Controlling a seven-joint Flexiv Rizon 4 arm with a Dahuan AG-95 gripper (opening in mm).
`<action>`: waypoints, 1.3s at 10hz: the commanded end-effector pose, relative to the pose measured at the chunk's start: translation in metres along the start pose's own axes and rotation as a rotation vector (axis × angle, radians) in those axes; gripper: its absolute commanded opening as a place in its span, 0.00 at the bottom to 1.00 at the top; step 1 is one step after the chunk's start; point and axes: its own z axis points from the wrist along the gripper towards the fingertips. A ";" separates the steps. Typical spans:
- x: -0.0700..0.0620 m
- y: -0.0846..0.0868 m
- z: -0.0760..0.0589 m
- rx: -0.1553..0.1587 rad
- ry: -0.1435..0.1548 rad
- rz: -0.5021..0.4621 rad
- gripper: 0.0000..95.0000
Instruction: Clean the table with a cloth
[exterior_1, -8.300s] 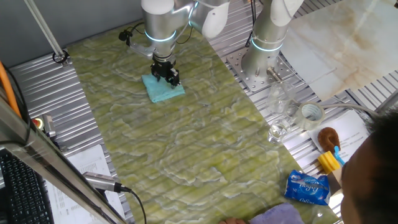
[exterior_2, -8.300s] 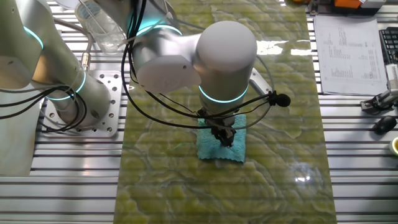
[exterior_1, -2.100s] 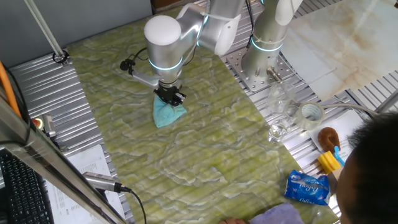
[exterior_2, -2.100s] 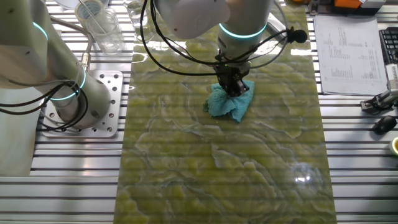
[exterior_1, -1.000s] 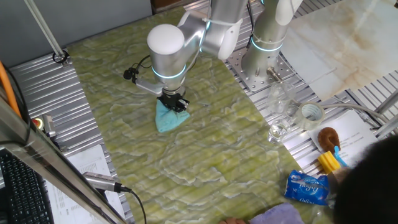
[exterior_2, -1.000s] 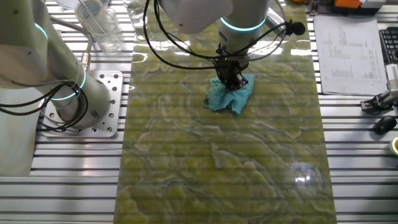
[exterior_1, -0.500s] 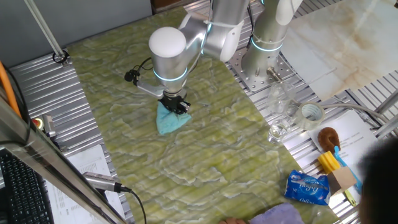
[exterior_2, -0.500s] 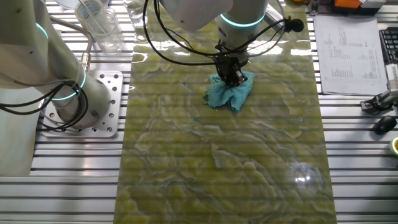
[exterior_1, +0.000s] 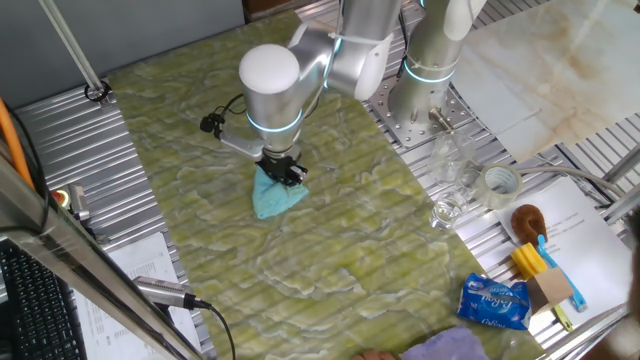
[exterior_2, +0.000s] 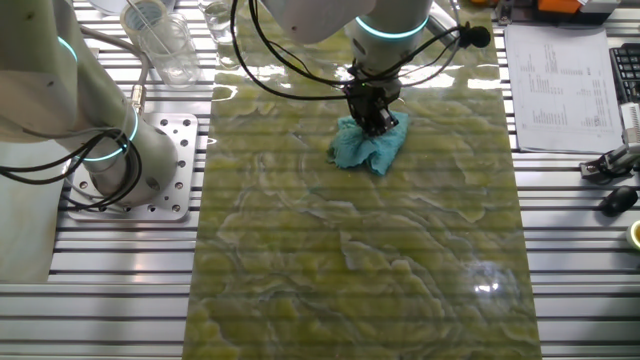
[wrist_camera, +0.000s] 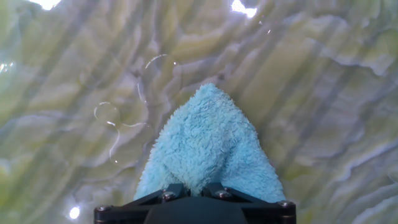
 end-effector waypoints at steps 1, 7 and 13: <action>-0.003 0.004 0.000 0.000 -0.003 0.012 0.00; -0.015 0.018 -0.002 0.001 -0.002 0.040 0.00; -0.022 0.030 -0.003 0.002 -0.001 0.065 0.00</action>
